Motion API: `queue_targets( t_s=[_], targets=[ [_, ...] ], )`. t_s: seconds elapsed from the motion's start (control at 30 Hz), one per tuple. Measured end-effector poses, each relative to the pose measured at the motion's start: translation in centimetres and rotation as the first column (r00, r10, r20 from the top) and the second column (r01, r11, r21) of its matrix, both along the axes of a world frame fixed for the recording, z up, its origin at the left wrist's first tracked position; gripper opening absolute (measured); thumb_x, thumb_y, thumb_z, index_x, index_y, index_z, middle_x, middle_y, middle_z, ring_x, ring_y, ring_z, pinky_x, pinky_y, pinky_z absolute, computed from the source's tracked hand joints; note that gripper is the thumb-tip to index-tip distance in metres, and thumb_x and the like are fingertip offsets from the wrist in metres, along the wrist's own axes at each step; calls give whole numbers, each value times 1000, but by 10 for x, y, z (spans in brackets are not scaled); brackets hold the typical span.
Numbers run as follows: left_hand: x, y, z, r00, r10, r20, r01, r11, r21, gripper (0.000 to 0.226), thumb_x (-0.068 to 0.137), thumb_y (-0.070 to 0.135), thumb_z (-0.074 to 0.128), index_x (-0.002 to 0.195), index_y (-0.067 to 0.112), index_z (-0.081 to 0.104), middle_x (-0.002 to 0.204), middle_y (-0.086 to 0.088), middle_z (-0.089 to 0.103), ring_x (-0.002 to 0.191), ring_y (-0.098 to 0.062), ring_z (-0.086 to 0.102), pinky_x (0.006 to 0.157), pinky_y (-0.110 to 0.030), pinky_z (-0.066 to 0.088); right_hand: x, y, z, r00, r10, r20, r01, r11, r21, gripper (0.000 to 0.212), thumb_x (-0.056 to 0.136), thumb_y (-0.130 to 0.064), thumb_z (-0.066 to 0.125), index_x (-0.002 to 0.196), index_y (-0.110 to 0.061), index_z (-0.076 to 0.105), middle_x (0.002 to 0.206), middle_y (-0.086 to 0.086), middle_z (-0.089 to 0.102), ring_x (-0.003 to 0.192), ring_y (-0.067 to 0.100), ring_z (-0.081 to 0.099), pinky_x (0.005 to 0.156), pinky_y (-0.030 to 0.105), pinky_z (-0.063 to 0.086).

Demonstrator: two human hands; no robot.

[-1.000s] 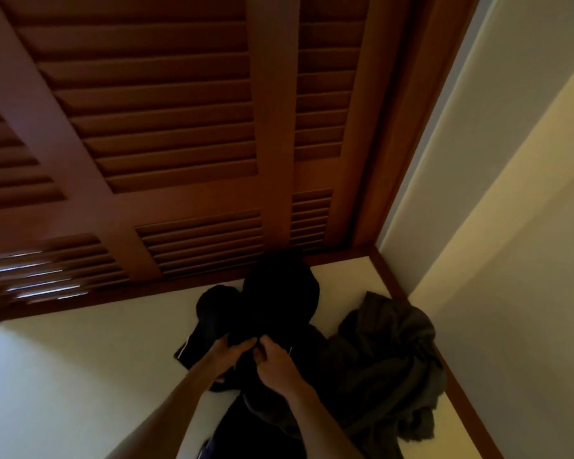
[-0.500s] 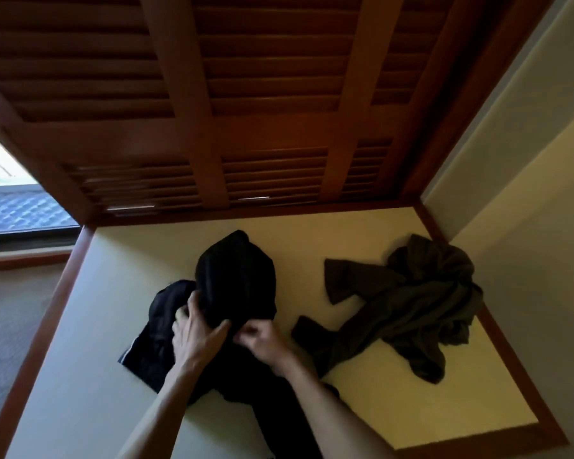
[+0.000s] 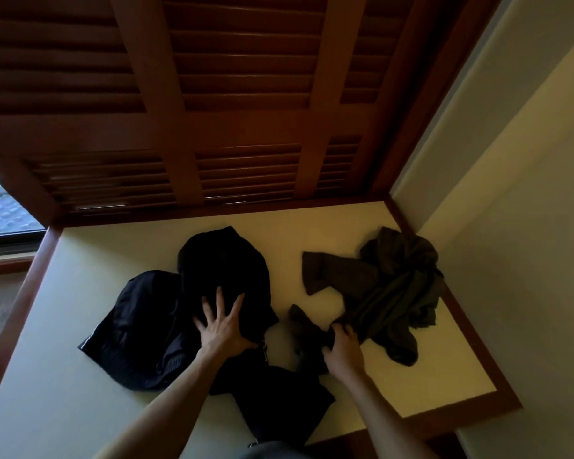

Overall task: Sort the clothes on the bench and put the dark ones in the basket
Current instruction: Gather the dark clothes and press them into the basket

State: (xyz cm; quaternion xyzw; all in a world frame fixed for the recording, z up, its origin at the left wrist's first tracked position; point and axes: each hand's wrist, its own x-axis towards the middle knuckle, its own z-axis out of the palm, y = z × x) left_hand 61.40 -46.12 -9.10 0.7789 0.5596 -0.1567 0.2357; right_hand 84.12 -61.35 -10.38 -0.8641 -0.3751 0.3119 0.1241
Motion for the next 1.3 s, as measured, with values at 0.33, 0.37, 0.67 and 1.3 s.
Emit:
queue_targets(
  t_s=[0.33,0.37,0.67,1.3],
  targets=[
    [135,-30,37,979,-190,74,191,982,3,125,66,74,74,159,33,2,165,-18,-16,153,-40,-5,123,-54,7,136,7,63,877,-477,-65,448,758,474,34,86,-32,69,113,-13,64,105,8,66,107,33,61,83,37,50],
    [151,-36,37,974,-216,63,218,976,-20,127,65,71,77,159,34,0,166,-18,-14,153,-40,0,122,-54,12,159,10,65,859,-512,-7,461,768,445,51,82,-41,71,123,-14,59,120,12,62,119,37,54,93,46,48],
    [244,-38,13,860,-498,-110,505,862,40,140,69,62,80,156,15,-20,165,-23,-8,153,-42,-7,116,-66,-14,219,29,12,985,-128,-113,123,991,-51,110,52,-85,70,146,-37,39,152,6,38,139,40,32,115,54,29],
    [261,-10,116,330,244,912,-198,962,-186,54,76,-7,56,124,19,53,109,2,64,101,-11,64,86,-22,54,154,50,133,946,-227,233,-28,658,752,39,73,-24,78,104,-14,58,109,12,54,97,34,54,77,42,48]
  ],
)
